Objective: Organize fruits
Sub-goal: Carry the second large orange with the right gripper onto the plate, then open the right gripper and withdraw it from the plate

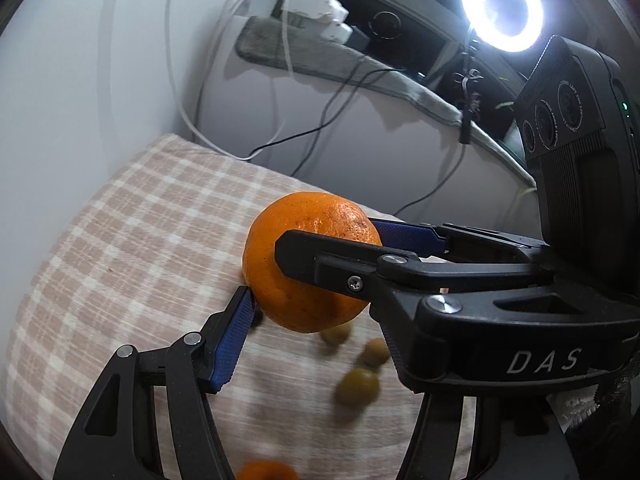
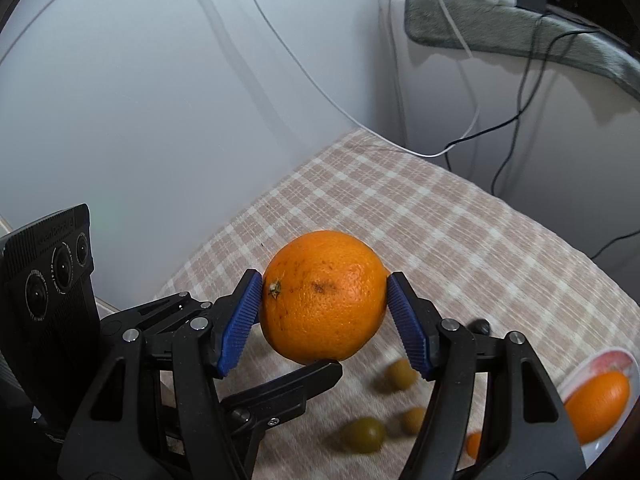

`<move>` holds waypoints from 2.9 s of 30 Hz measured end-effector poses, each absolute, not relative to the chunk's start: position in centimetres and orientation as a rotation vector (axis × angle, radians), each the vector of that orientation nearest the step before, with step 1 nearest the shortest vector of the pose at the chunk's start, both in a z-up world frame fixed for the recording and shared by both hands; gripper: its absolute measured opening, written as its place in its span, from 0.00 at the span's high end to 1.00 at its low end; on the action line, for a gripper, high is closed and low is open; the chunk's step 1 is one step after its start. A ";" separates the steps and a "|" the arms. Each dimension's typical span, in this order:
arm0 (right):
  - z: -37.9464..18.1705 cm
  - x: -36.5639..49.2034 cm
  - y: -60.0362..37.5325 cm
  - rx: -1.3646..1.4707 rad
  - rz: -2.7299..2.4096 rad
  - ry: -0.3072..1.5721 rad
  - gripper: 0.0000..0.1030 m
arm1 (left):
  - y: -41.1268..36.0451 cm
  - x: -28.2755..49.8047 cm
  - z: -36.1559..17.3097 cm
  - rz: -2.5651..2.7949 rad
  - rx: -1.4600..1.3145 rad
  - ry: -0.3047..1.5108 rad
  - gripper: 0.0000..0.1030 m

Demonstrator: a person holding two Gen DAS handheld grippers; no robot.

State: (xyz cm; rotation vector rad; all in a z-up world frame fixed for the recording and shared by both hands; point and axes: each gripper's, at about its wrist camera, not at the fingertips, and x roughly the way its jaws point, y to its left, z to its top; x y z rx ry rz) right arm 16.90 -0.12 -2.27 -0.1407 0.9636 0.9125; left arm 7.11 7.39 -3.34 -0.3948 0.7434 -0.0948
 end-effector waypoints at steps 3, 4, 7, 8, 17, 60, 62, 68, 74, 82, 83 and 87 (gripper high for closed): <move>-1.8 16.3 -1.9 -0.128 0.895 0.953 0.35 | 6.0 6.8 -3.0 -0.116 -0.382 0.741 0.39; -1.7 16.2 -2.6 -0.124 0.888 0.951 0.35 | 5.4 6.8 -3.0 -0.124 -0.378 0.740 0.39; -1.4 15.8 -4.3 -0.114 0.867 0.948 0.35 | 3.8 6.7 -2.9 -0.148 -0.366 0.743 0.39; -1.3 15.6 -5.0 -0.110 0.857 0.947 0.35 | 3.2 6.6 -2.9 -0.157 -0.362 0.745 0.39; -0.8 15.1 -10.9 -0.070 0.778 0.950 0.35 | -2.0 7.0 -3.0 -0.245 -0.326 0.767 0.39; -3.8 17.5 -28.6 0.132 0.519 1.049 0.34 | -16.8 10.9 -5.7 -0.482 -0.174 0.906 0.40; -4.1 17.5 -28.6 0.129 0.513 1.056 0.34 | -17.2 11.0 -6.0 -0.483 -0.164 0.915 0.40; -3.7 17.1 -28.8 0.122 0.495 1.028 0.31 | -17.1 10.7 -5.4 -0.461 -0.127 0.876 0.39; -2.7 16.9 -28.8 0.111 0.487 0.982 0.30 | -15.9 10.1 -5.6 -0.455 -0.136 0.871 0.39; -2.0 15.9 -27.2 0.081 0.509 0.950 0.30 | -13.8 8.7 -4.8 -0.437 -0.133 0.826 0.39; -1.9 15.8 -27.0 0.081 0.513 0.944 0.30 | -13.4 8.4 -4.6 -0.433 -0.134 0.817 0.39; -1.4 15.2 -26.3 0.079 0.528 0.919 0.30 | -12.0 7.5 -4.1 -0.414 -0.139 0.794 0.39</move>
